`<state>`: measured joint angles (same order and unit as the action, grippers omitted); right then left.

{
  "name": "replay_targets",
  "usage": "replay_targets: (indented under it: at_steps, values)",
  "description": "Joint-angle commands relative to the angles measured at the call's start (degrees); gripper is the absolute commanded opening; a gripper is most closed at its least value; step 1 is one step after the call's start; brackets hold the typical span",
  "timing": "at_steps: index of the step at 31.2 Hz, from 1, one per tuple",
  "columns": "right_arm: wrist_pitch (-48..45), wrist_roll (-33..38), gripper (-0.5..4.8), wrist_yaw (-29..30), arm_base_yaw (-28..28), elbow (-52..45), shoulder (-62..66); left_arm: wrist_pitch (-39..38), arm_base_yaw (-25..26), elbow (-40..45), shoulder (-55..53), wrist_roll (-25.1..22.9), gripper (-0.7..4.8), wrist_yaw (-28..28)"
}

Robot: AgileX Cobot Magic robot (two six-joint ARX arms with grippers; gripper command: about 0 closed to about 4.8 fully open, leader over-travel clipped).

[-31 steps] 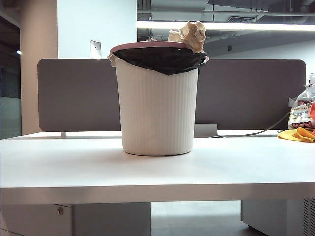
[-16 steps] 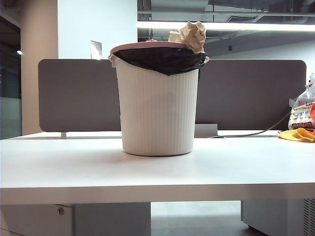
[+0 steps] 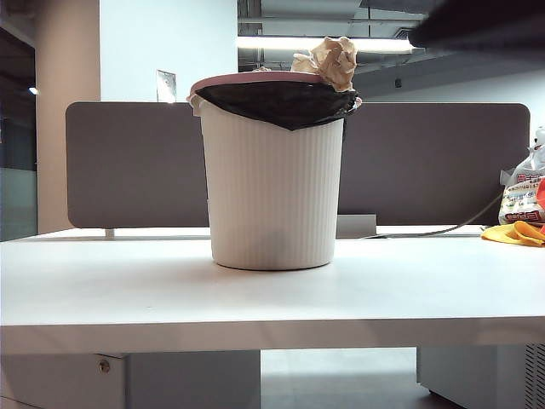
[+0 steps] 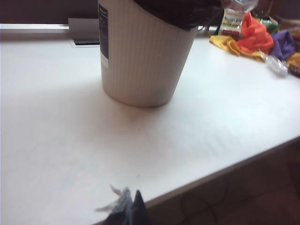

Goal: Pick up all the trash on the table and put it in the trash can.

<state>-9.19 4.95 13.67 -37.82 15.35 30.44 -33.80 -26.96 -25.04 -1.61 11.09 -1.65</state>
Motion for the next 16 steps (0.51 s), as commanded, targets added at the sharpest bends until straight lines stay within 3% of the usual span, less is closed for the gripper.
replay_targets:
  at_steps: [1,10,16]
  values:
    - [-0.96,-0.5,-0.08,-0.04,0.04,-2.4,0.0,10.45,0.02,5.95,0.04,0.52,-0.05,-1.2]
    - [-2.12,-0.48,-0.08,-2.89,0.04,-9.09,0.0,20.11,0.02,20.0,0.04,1.57,-0.05,-0.92]
    - [-6.91,2.75,-0.08,-3.08,0.04,-14.14,0.0,23.85,0.02,23.89,0.13,1.33,-0.05,-0.52]
